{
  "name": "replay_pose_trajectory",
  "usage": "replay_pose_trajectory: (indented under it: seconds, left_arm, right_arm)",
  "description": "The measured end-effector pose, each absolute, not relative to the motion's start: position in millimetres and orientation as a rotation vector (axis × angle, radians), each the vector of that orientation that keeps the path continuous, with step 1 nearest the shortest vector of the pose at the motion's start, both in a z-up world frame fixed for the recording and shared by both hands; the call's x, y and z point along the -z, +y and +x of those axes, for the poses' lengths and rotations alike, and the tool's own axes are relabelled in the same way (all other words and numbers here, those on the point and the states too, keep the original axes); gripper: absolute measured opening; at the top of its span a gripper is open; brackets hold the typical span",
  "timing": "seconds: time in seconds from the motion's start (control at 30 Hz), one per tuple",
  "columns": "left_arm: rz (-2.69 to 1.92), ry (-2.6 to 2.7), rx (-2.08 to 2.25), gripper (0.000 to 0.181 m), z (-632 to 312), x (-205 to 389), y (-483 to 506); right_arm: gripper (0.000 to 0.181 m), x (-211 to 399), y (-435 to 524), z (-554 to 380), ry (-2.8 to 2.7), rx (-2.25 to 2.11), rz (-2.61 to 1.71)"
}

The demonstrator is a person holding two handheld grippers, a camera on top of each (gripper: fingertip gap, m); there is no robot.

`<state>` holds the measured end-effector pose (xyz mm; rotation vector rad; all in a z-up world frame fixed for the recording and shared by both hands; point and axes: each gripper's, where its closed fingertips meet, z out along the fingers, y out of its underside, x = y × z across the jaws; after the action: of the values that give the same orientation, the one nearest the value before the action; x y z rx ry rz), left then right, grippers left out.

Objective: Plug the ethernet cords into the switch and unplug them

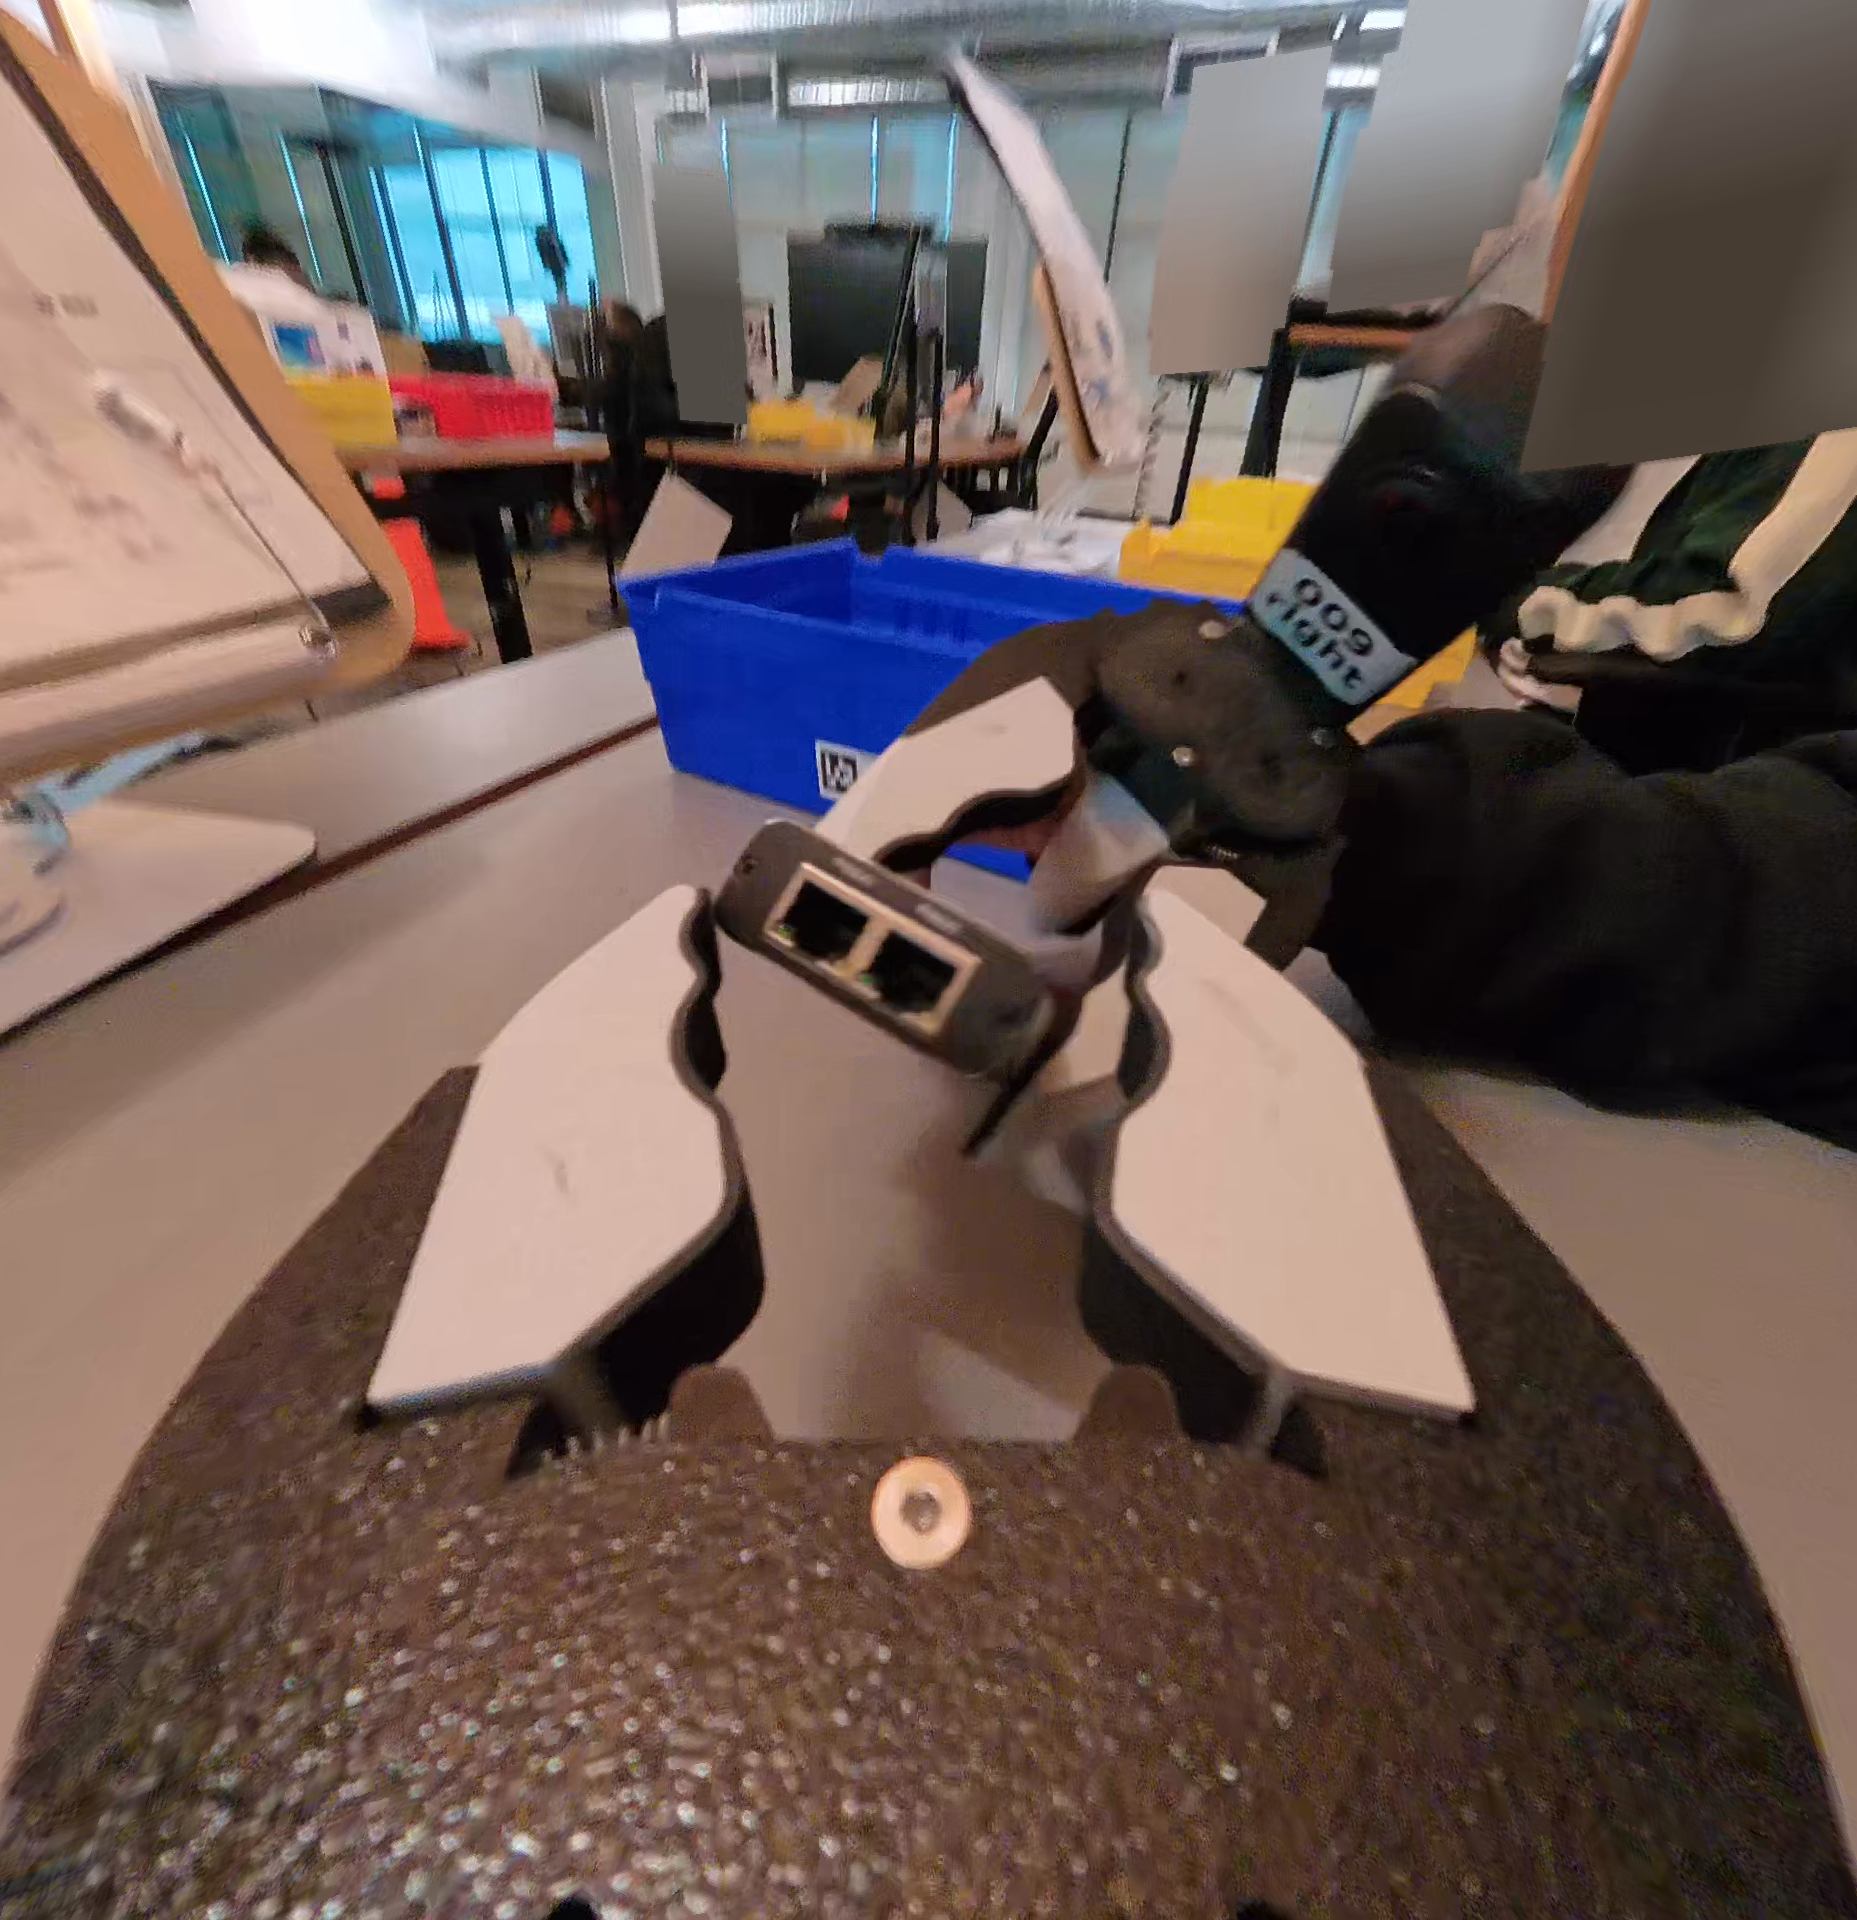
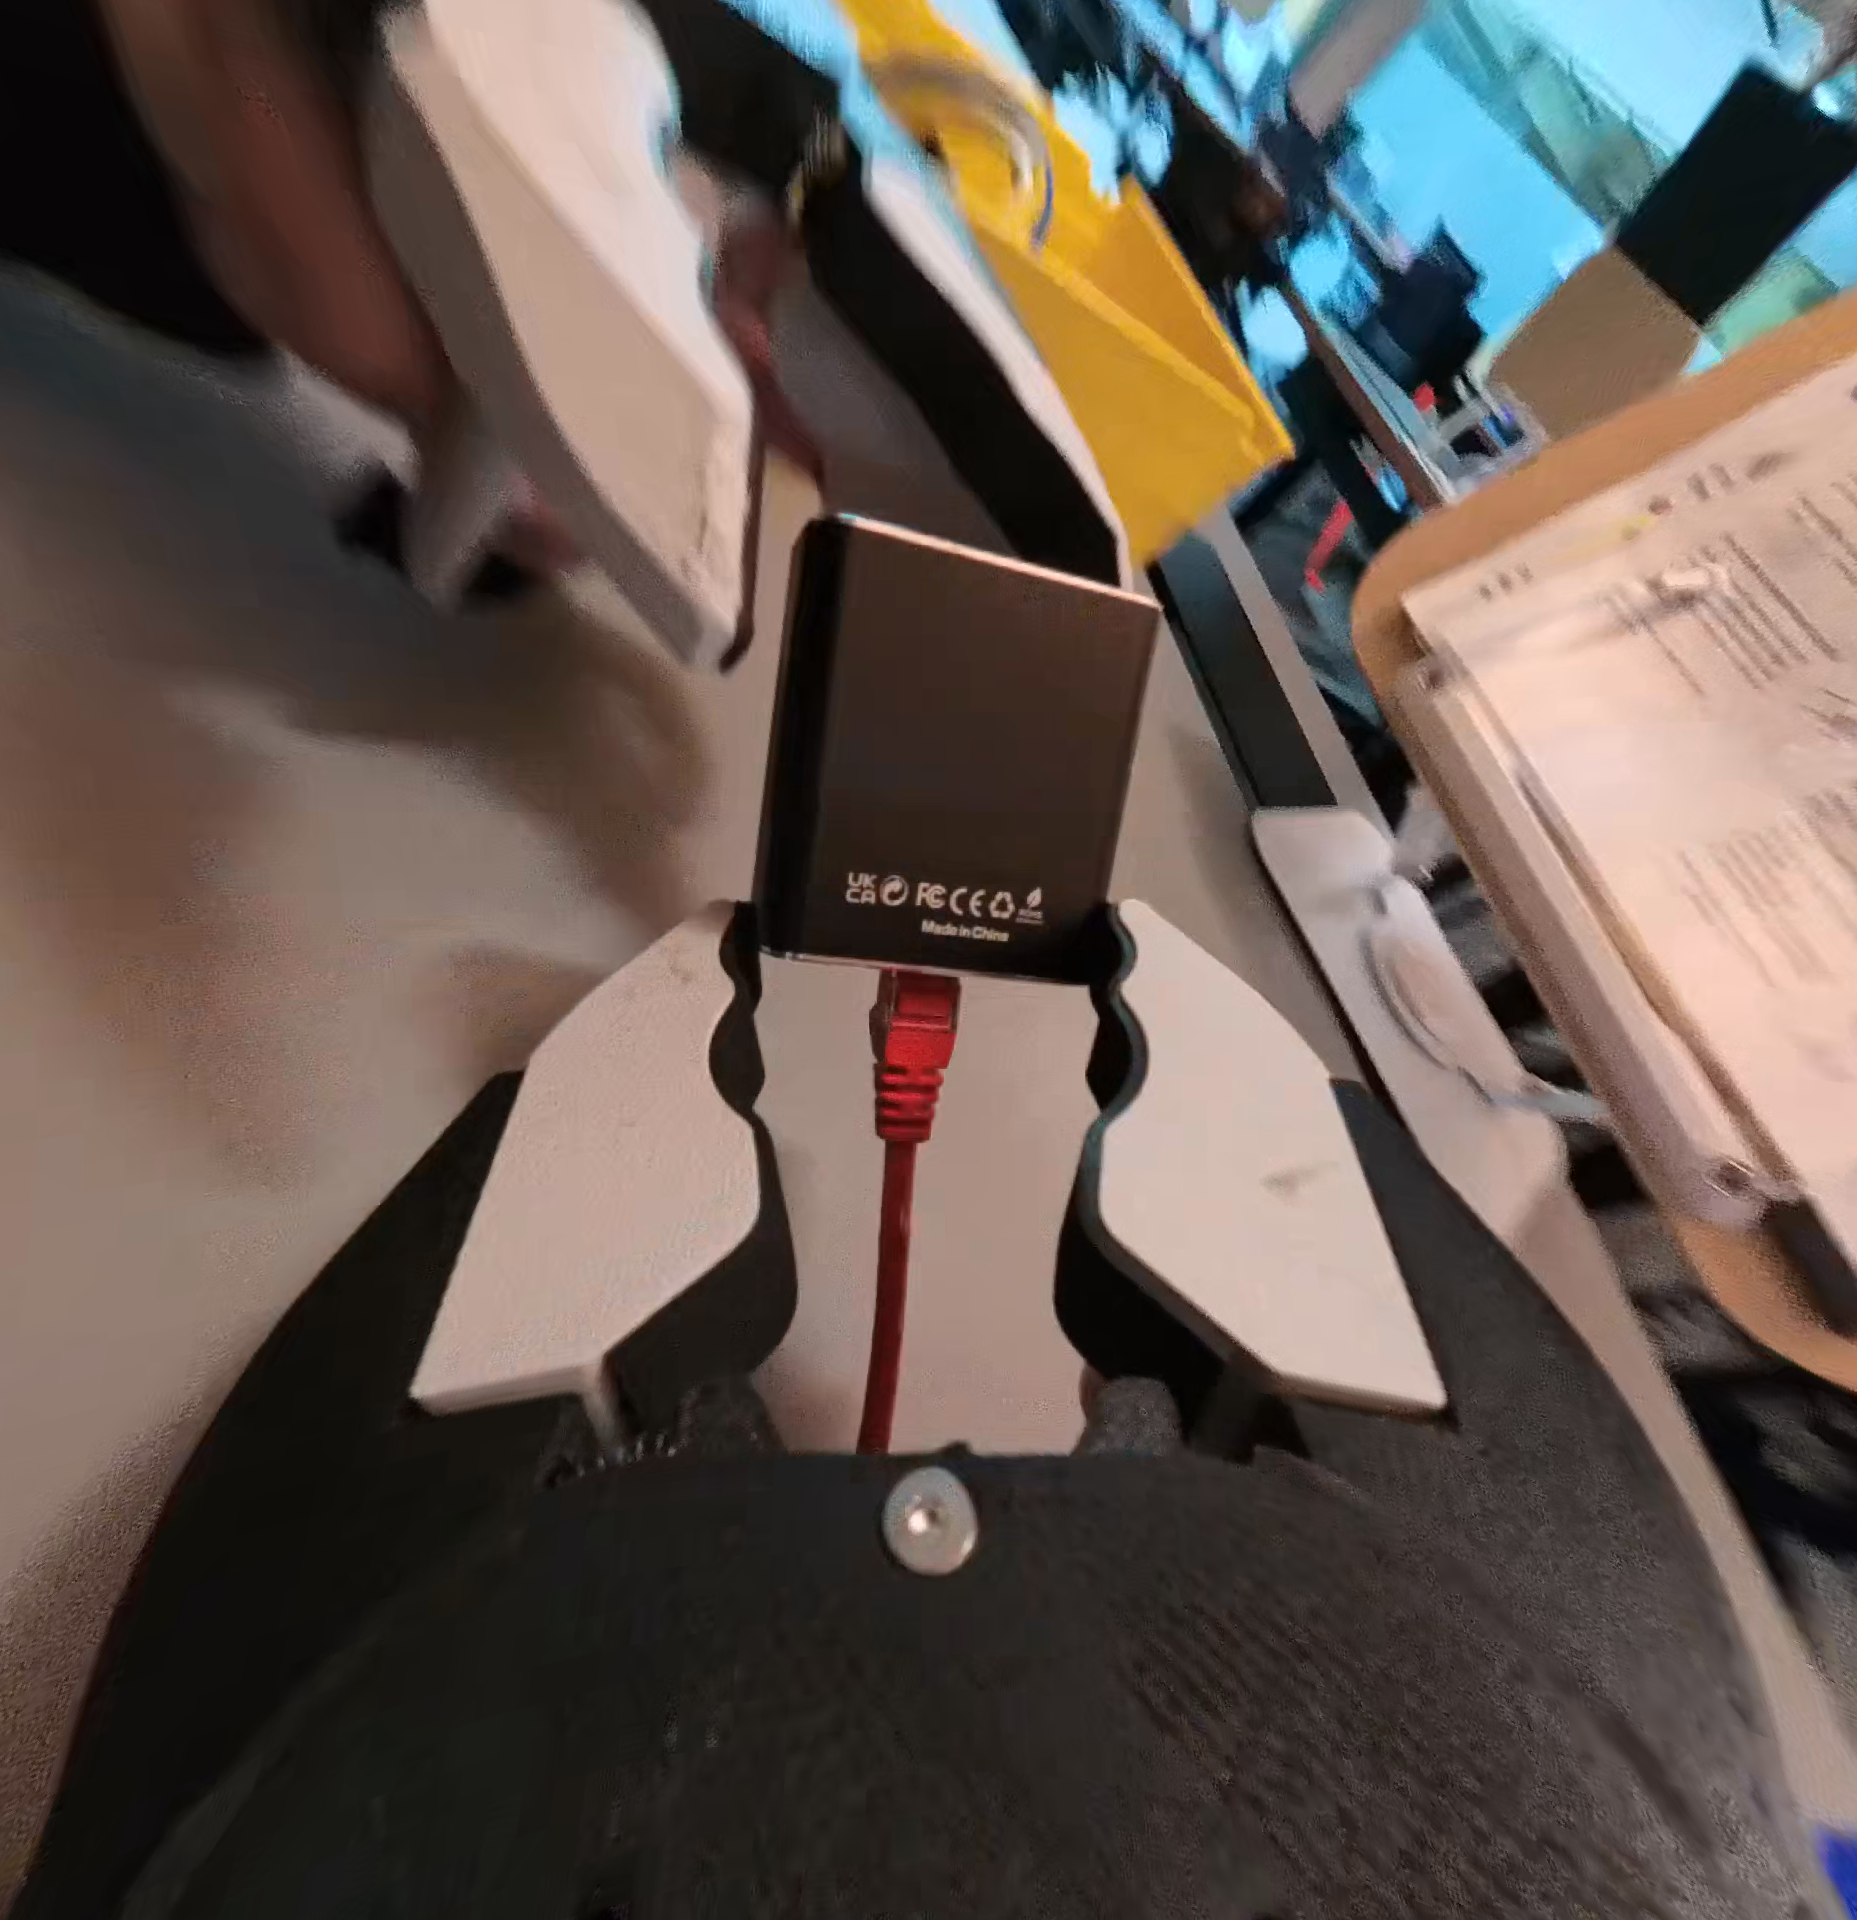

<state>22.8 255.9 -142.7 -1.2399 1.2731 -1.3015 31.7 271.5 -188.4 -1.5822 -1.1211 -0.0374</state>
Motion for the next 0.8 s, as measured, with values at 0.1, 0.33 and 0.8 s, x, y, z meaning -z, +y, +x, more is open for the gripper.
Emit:
replay_pose_trajectory:
  seconds: [0.1, 0.33, 0.8]
  left_arm:
    - [-1.395, 1.323, 1.321, 0.068, 24.9, 152.1, 251.1]
    - [-1.698, 1.374, 1.415, 0.036, 29.5, 185.0, 240.2]
    - [-1.79, 0.903, 2.324, 0.024, 29.7, 149.2, 218.2]
  right_arm:
    - [0.061, 194.2, 268.9, 50.3, -1.179, 0.332, -1.597]
    - [0.061, 197.7, 254.8, 38.5, -1.287, 0.436, -1.494]
    - [0.069, 166.1, 238.4, 11.9, -0.971, -0.2, -1.341]
